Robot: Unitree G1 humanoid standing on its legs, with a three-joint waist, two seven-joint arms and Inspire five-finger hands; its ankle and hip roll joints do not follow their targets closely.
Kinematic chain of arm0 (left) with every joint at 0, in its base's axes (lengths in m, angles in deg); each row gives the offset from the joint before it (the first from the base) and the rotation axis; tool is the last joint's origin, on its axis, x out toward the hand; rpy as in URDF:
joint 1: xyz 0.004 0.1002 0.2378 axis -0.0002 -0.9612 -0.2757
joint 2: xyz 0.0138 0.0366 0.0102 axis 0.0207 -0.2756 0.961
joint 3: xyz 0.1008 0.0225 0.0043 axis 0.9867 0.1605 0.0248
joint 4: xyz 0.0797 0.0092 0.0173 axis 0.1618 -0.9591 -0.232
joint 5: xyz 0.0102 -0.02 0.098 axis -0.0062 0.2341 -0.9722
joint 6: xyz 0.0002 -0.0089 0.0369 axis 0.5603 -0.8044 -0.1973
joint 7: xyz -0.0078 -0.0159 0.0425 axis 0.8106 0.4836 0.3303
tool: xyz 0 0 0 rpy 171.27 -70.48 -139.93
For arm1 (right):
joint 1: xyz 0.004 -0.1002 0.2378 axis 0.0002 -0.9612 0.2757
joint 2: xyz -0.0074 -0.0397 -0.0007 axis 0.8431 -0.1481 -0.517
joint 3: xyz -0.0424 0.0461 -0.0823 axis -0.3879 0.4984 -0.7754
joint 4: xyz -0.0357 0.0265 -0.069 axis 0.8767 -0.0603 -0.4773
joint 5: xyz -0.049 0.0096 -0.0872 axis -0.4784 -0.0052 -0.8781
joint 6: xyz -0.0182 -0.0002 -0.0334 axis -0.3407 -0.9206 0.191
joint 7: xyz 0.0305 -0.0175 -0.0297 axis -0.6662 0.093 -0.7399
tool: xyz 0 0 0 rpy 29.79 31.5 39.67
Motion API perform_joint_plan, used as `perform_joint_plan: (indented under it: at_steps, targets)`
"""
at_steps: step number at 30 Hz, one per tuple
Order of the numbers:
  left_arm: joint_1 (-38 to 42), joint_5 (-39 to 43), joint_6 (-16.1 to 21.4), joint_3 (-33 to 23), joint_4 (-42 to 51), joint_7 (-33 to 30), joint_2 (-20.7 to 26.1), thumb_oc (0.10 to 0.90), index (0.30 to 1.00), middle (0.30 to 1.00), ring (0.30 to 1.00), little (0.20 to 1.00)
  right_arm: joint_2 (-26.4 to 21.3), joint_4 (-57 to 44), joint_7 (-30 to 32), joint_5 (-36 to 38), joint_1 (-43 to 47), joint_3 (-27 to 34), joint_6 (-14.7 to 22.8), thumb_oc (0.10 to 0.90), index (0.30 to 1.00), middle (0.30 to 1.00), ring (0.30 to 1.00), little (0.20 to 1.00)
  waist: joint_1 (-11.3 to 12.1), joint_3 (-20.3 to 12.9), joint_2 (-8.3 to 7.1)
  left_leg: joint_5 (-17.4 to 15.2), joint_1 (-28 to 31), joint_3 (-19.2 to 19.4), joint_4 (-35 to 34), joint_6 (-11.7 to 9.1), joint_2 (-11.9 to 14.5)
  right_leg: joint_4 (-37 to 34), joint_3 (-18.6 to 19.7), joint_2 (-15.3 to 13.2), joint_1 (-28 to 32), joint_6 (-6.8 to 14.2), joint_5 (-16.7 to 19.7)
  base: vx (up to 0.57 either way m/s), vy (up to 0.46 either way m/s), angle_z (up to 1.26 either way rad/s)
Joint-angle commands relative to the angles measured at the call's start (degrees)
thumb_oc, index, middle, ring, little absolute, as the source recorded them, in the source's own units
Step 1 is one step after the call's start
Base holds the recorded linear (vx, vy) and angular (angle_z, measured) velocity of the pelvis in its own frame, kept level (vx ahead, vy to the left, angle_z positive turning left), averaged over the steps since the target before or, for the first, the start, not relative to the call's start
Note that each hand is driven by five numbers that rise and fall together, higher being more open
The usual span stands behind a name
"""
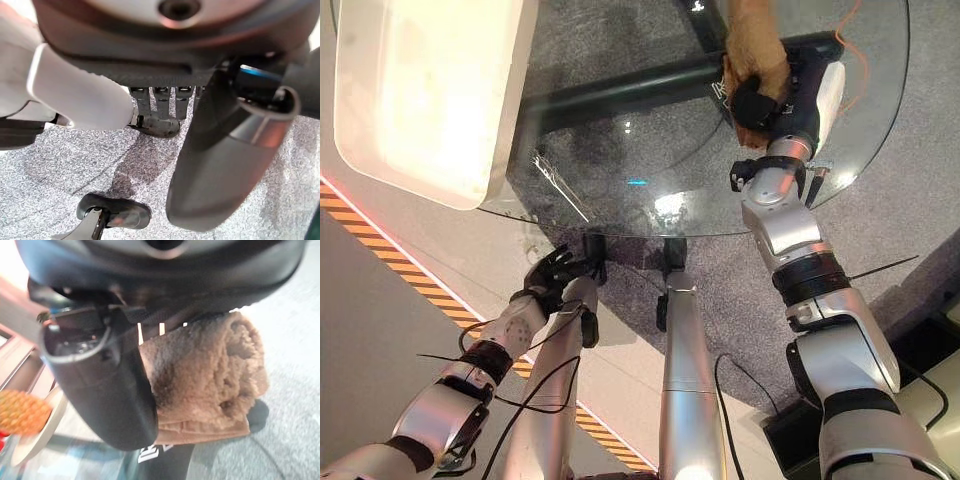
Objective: Wipe the table with a cloth and put it in the basket.
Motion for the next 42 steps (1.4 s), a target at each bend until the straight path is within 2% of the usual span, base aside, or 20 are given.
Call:
perform_joint_plan:
  at_steps: [1,14,20,26,30,42]
  targets:
    - [-4.25,-0.66,1.59,1.25,0.7,-0.49,-1.19,0.8,0.9,0.9,0.9,0.9,6.27,-5.18,-11.63,-2.18,-2.71,-12.21,-0.14,0.1,0.3,0.3,0.3,0.2,1.66,-1.03,3.59,-5.84,-0.85,0.06,3.63,-0.37,-0.78,-8.41,3.36,0.9,-1.02,2.79,3.79,-0.01,-0.006,-0.04]
    - [-6.78,-2.26,3.01,2.39,1.84,1.69,-0.73,0.8,0.9,0.9,0.9,0.9,9.84,-5.68,-12.54,-2.75,-4.14,-19.34,-0.04,0.1,0.3,0.3,0.3,0.2,2.86,-1.03,3.84,-5.76,-1.45,-1.06,4.85,-0.69,-1.25,-8.38,3.34,0.62,-1.14,2.67,4.18,0.0,-0.013,0.06]
    - [-6.99,-2.63,3.07,2.56,1.72,1.84,-0.22,0.8,0.9,0.9,0.9,0.9,10.41,-5.69,-14.65,-2.38,-4.22,-21.83,-0.72,0.1,0.3,0.3,0.3,0.2,3.24,-1.03,3.55,-5.86,-1.81,-1.7,5.52,-0.76,-1.5,-8.11,3.49,0.64,-1.37,2.66,4.3,0.0,-0.011,0.12]
    - [-7.06,-3.14,3.12,2.83,1.57,2.06,0.42,0.8,0.9,0.9,0.9,0.9,10.12,-6.14,-19.79,0.79,-4.38,-24.31,-0.13,0.1,0.3,0.3,0.3,0.2,3.67,-1.03,2.99,-5.85,-2.19,-2.24,6.19,-0.82,-1.66,-7.61,3.41,0.61,-1.5,2.69,4.41,0.0,-0.035,0.06]
    - [-7.11,-3.45,3.19,3.28,1.5,2.23,1.06,0.8,0.9,0.9,0.9,0.9,9.8,-6.22,-21.81,4.1,-4.56,-25.49,1.62,0.1,0.3,0.3,0.3,0.2,3.9,-1.03,2.57,-5.91,-2.29,-2.54,6.56,-0.9,-1.59,-7.15,3.2,0.46,-1.54,2.74,4.39,-0.01,-0.051,0.06]
    - [-7.14,-4.37,3.76,3.21,0.56,1.97,1.53,0.8,0.9,0.9,0.9,0.9,10.37,-4.51,-17.23,6.58,-6.3,-23.6,6.4,0.1,0.3,0.3,0.3,0.2,3.88,-1.03,1.49,-5.77,-1.21,-3.11,5.95,-0.86,-1.42,-6.85,2.91,0.9,-0.72,2.85,4.59,-0.01,-0.042,0.05]
